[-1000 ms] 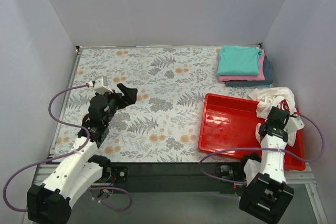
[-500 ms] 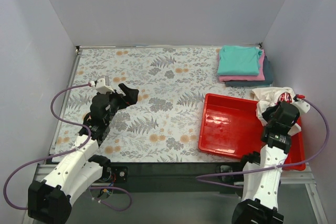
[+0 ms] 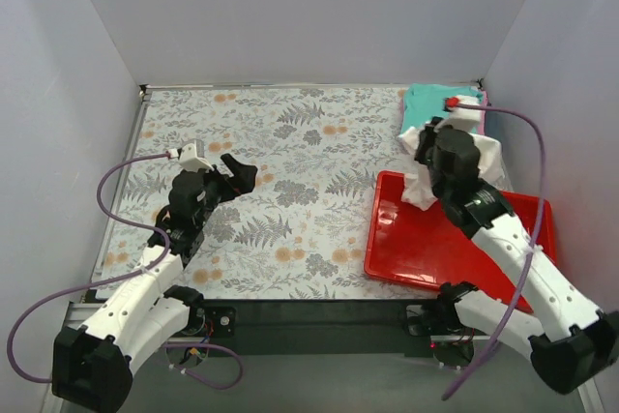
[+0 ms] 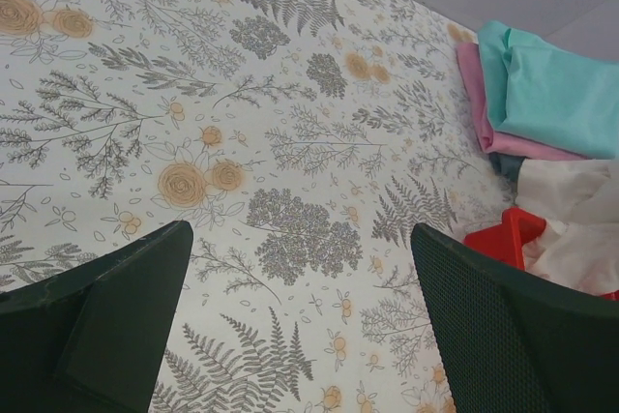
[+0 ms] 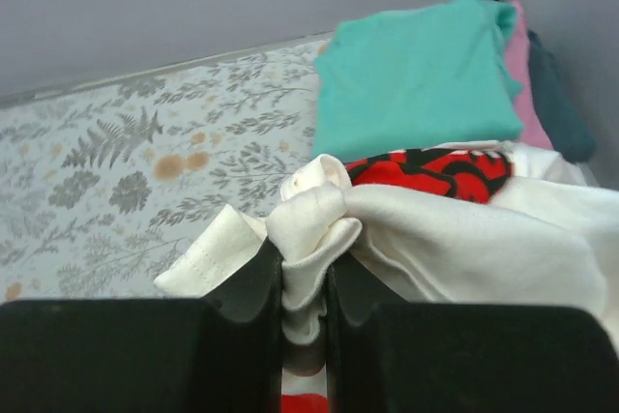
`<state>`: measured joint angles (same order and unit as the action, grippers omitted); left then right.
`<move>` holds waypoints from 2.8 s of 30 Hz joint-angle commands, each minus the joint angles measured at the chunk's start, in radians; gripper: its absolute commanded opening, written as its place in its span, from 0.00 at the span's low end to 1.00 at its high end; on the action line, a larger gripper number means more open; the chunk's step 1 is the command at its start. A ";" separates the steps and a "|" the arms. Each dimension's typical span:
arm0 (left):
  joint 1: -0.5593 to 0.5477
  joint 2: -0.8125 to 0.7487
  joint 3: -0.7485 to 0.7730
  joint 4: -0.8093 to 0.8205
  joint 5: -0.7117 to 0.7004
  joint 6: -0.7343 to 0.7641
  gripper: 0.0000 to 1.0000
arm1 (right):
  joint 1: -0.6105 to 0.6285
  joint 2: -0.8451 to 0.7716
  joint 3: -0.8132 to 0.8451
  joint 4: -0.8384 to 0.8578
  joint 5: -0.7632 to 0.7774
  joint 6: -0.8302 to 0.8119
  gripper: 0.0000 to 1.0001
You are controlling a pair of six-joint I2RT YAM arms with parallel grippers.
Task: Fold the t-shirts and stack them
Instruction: Grab the tshirt from the pile, then move the tshirt to the center of the board, then flatten the tshirt out
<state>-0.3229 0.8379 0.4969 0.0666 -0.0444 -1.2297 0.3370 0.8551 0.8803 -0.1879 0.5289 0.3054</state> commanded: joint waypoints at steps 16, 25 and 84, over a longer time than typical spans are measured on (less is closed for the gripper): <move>0.001 -0.042 0.068 -0.108 -0.152 -0.056 0.88 | 0.476 0.690 0.786 0.307 -0.240 -0.351 0.01; 0.001 -0.059 0.031 -0.077 -0.193 -0.077 0.88 | 0.474 0.588 0.284 0.311 0.020 -0.252 0.63; 0.208 0.518 0.056 0.333 0.208 -0.110 0.79 | 0.491 0.882 0.063 0.430 -0.802 -0.161 0.01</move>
<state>-0.1188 1.4452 0.5957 0.3229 0.0952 -1.3396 0.7906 1.7947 1.0187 0.2138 -0.3042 0.1547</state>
